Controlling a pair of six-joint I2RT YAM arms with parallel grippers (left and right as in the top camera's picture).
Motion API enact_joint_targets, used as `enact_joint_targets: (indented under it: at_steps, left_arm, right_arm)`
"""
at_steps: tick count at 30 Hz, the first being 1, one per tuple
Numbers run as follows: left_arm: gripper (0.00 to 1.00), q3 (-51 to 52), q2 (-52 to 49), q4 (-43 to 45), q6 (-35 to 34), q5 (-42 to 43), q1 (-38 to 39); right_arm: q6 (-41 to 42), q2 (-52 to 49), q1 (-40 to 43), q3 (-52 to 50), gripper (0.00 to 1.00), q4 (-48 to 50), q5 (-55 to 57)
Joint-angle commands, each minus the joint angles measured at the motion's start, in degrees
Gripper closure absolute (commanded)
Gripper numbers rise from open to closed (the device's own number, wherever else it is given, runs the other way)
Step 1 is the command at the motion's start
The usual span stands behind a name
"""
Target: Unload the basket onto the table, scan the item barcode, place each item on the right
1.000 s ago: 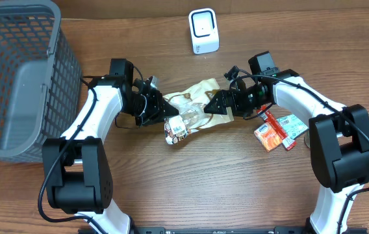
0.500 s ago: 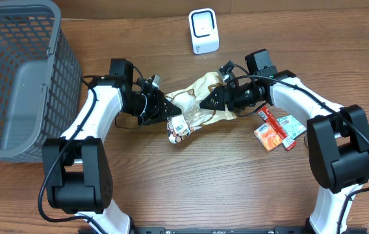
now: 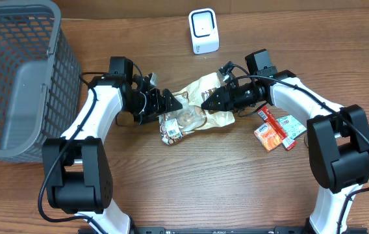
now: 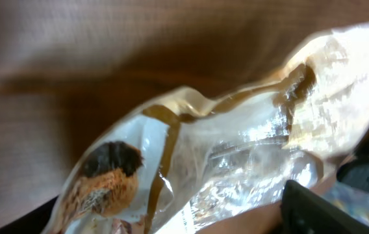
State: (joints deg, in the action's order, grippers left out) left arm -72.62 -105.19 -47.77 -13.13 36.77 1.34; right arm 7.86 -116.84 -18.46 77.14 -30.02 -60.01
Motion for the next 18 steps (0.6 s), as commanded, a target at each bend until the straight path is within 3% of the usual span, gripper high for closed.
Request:
enact_joint_targets:
  at_steps: [1,5,9,18]
  left_arm:
    - [0.15,-1.9,0.0,1.7,-0.7,-1.4,-0.4]
    - [0.18,-4.5,0.0,1.9,-0.6,-1.4,-0.7]
    - [0.38,-4.7,-0.1,1.2,-1.0,-1.4,-0.5]
    - [0.28,-2.5,-0.1,0.9,-0.6,-5.7,4.4]
  right_arm:
    - [-3.3,1.8,0.0,-0.2,0.69,0.2,-1.0]
    - [-3.7,1.8,0.0,-0.2,0.69,0.0,4.0]
    - [-5.0,1.8,-0.7,-0.2,0.66,-0.2,4.9]
    - [-5.2,1.8,-4.3,-0.2,0.74,1.3,4.4]
